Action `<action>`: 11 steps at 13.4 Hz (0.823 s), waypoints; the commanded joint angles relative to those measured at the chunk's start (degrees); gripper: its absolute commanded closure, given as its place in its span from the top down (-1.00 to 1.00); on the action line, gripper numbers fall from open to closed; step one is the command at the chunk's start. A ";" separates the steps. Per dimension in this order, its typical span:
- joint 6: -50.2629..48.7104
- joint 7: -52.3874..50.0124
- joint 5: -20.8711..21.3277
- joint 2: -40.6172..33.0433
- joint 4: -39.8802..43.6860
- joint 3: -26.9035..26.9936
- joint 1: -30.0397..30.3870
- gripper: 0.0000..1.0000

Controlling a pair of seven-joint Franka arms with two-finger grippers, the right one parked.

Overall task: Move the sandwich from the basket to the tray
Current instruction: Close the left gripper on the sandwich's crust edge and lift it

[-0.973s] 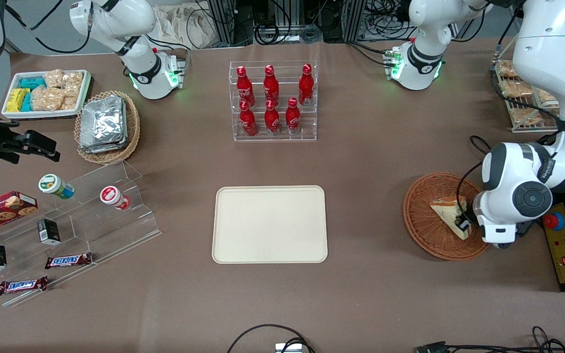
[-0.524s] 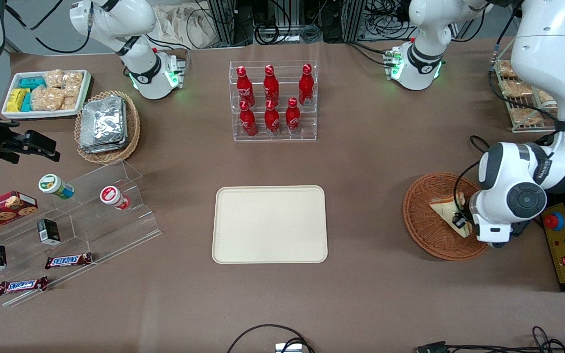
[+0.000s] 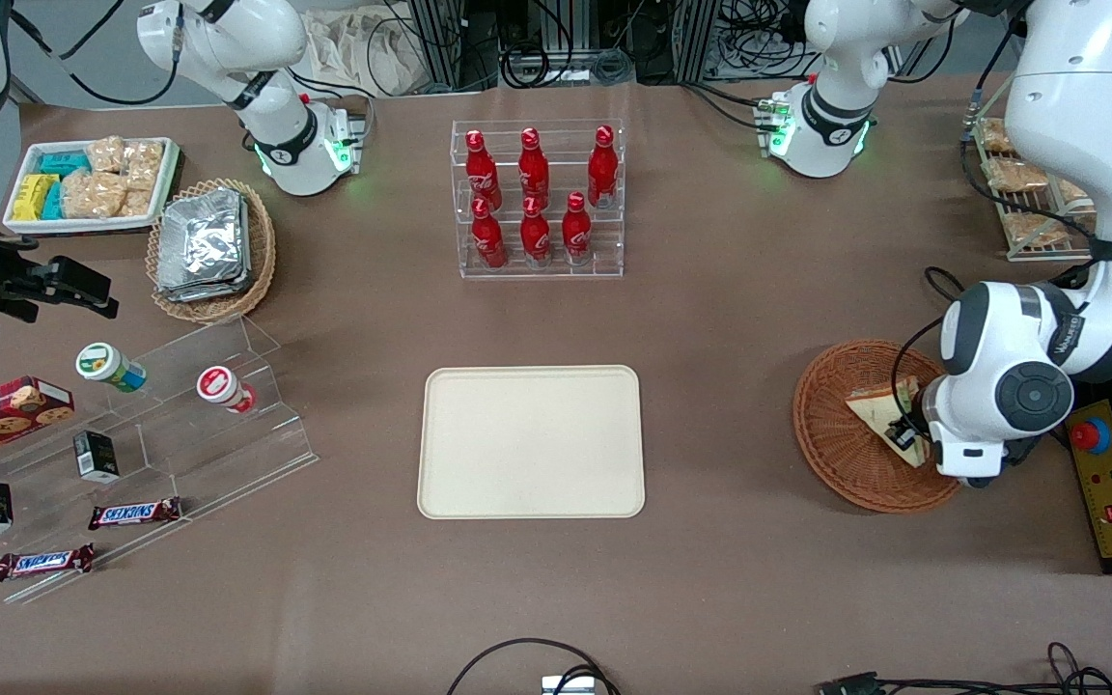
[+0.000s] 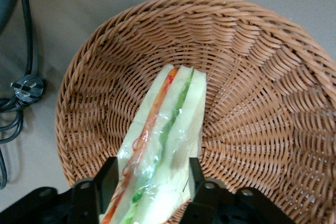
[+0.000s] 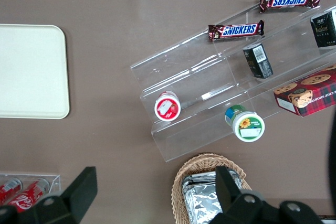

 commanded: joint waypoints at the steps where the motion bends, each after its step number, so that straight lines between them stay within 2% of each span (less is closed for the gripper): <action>1: -1.01 -3.63 0.19 0.44 0.36 -0.73 -0.17 1.00; 8: -1.01 -5.22 0.01 1.05 -0.61 -1.09 -0.08 0.98; 9: -1.01 -5.23 0.01 0.79 -0.61 -1.18 -0.17 0.77; 11: -1.10 -4.88 0.19 0.44 -0.70 -1.18 -0.17 0.02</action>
